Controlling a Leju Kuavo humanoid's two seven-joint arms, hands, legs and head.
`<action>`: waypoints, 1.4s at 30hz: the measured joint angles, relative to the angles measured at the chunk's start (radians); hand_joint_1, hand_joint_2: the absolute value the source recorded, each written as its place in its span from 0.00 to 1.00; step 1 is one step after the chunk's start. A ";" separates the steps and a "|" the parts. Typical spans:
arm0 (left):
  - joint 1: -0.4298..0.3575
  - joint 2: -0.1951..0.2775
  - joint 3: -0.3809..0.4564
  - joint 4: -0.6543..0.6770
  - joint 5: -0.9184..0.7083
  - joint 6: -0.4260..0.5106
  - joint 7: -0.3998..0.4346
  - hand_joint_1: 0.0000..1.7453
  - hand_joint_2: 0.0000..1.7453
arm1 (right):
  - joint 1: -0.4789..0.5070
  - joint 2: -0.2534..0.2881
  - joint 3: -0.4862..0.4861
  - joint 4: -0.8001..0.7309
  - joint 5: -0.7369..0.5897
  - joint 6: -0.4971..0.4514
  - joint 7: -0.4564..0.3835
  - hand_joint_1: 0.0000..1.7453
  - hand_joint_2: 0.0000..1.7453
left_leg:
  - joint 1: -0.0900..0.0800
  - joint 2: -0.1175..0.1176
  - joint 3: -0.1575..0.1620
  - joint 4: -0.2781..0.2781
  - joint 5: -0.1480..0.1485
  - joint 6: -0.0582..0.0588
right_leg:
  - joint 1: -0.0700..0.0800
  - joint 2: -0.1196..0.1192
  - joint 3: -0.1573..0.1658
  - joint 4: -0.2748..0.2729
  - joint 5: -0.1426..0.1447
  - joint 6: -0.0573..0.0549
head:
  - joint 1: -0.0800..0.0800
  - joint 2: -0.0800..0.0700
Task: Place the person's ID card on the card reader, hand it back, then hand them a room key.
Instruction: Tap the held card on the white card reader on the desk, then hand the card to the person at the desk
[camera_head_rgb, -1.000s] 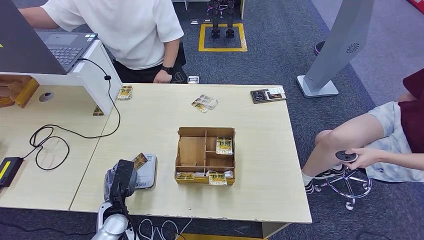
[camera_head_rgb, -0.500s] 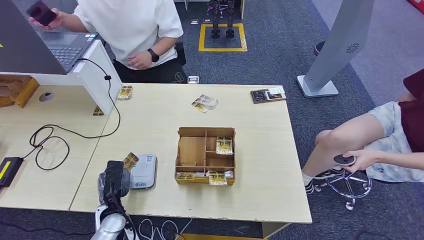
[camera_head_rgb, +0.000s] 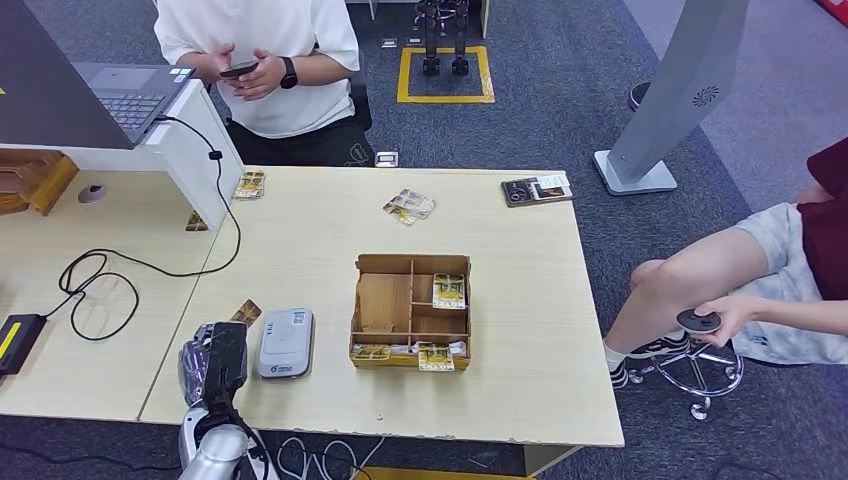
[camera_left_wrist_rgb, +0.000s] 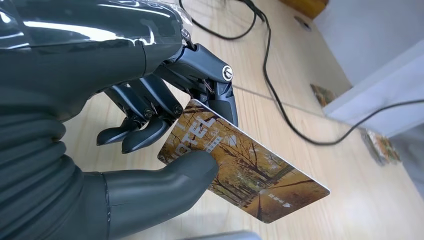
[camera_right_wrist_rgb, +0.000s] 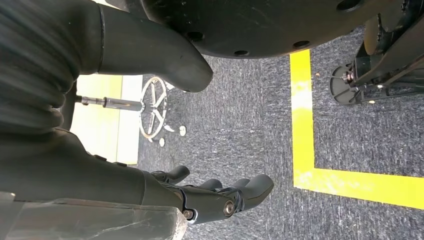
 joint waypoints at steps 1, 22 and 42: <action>-0.001 -0.010 0.027 0.000 -0.009 0.000 -0.017 1.00 1.00 | 0.000 0.000 0.000 0.000 0.000 0.000 0.000 0.00 1.00 | 0.000 0.000 0.000 0.000 0.000 0.000 | 0.000 0.000 0.000 0.000 0.000 0.000 | 0.000 0.000; -0.043 -0.205 0.261 -0.199 -0.378 0.000 -0.234 1.00 1.00 | -0.006 0.000 0.021 -0.002 0.000 0.004 0.000 0.00 1.00 | 0.000 0.000 0.000 0.000 0.000 0.000 | 0.000 0.000 0.000 0.000 0.001 0.000 | 0.000 0.000; -0.127 -0.226 0.247 -0.325 -0.990 0.000 0.010 1.00 1.00 | -0.010 -0.016 0.073 -0.021 0.009 0.016 0.000 0.00 1.00 | 0.000 0.000 0.000 0.000 0.001 0.000 | 0.000 0.000 0.000 0.000 0.001 0.000 | 0.000 0.000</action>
